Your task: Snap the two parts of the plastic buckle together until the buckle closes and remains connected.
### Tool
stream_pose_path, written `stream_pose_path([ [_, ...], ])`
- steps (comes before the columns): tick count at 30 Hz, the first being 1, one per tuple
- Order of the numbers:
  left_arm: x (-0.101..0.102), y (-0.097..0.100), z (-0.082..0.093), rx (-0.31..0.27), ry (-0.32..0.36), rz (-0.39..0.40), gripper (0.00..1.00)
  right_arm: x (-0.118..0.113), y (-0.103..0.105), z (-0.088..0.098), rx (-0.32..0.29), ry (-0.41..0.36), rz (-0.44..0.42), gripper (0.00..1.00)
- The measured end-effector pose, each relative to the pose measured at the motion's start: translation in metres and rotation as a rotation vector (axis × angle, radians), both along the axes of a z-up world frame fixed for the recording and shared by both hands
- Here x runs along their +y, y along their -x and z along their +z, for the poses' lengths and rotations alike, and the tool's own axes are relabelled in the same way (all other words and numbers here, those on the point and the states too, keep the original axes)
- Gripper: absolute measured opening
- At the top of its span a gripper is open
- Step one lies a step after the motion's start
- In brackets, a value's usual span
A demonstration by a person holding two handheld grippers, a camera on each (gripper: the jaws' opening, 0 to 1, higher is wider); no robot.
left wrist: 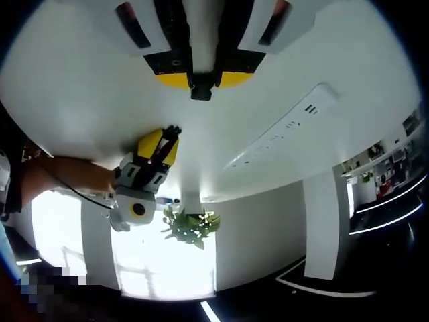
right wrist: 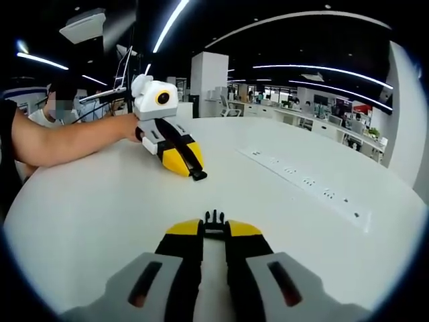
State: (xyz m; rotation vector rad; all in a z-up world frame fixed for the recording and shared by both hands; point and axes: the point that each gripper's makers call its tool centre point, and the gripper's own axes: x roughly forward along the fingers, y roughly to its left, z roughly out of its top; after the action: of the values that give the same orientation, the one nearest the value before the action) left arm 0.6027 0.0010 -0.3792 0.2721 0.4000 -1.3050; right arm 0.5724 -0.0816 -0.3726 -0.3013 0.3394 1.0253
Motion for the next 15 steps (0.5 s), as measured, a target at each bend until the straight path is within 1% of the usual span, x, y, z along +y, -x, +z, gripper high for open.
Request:
stream_pose_path([
  [7, -0.0007, 0.0019, 0.0001, -0.005, 0.007, 0.001, 0.12, 0.0001, -0.0001, 0.0, 0.003, -0.004, -0.006, 0.12],
  [12, -0.0015, 0.0027, 0.0002, 0.0, 0.001, 0.011, 0.12, 0.0003, -0.0027, 0.0007, -0.013, 0.005, -0.017, 0.12],
  [14, -0.0019, 0.004, 0.0001, 0.011, 0.004, 0.017, 0.12, 0.0004, -0.0028, 0.0009, -0.018, 0.01, -0.018, 0.12],
  [15, -0.0035, 0.0054, 0.0006, 0.033, 0.021, 0.019, 0.12, 0.0004, -0.003, 0.0011, -0.021, 0.016, -0.019, 0.12],
])
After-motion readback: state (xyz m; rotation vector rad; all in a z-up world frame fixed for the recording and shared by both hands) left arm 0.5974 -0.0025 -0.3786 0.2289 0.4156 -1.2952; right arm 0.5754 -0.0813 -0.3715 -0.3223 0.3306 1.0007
